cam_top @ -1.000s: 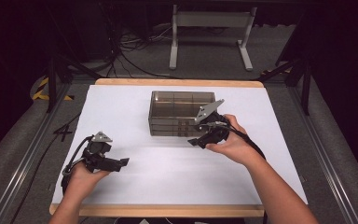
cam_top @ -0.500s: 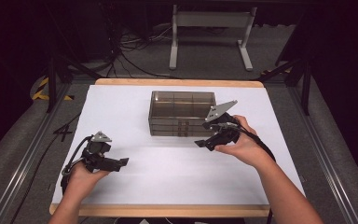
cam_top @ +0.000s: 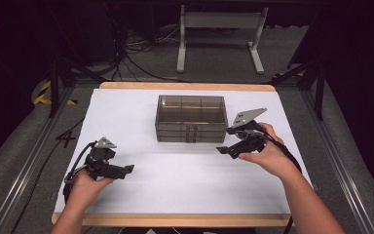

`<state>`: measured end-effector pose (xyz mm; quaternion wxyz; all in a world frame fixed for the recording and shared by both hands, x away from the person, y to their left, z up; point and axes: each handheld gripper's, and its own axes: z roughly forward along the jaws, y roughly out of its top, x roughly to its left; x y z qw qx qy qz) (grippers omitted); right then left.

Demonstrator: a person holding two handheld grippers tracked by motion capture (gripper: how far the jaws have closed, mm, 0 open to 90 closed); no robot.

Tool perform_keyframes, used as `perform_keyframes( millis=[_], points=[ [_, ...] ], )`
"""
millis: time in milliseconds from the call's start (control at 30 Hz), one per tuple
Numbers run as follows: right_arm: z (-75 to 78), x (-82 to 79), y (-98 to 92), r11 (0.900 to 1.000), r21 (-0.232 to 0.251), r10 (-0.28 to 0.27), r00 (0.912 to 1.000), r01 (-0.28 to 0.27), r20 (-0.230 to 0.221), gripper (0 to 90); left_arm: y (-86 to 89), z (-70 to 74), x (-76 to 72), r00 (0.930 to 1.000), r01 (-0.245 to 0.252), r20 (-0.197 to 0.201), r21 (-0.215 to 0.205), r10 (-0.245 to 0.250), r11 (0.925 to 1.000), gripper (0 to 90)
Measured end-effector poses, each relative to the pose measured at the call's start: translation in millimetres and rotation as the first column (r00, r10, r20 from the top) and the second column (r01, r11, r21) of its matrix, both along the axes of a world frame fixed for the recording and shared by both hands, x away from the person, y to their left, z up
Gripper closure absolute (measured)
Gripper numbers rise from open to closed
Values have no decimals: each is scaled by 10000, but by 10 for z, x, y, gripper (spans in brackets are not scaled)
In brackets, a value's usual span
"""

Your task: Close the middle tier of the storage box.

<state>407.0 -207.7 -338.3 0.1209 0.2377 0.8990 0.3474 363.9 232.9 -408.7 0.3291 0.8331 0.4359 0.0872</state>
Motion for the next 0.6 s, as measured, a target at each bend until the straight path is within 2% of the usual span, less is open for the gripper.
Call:
perform_keyframes(
  millis=[400, 600],
  points=[
    [-67, -40, -298, 9978, -18, -666, 9978, 666, 20, 220, -8, -3, 1, 10000, -11, -19, 40, 11, 10000, 103],
    [-110, -45, -444, 9933, -47, -1151, 9934, 1151, -9, 220, -5, -4, 2, 10000, -33, -17, 21, 33, 10000, 103]
  ],
)
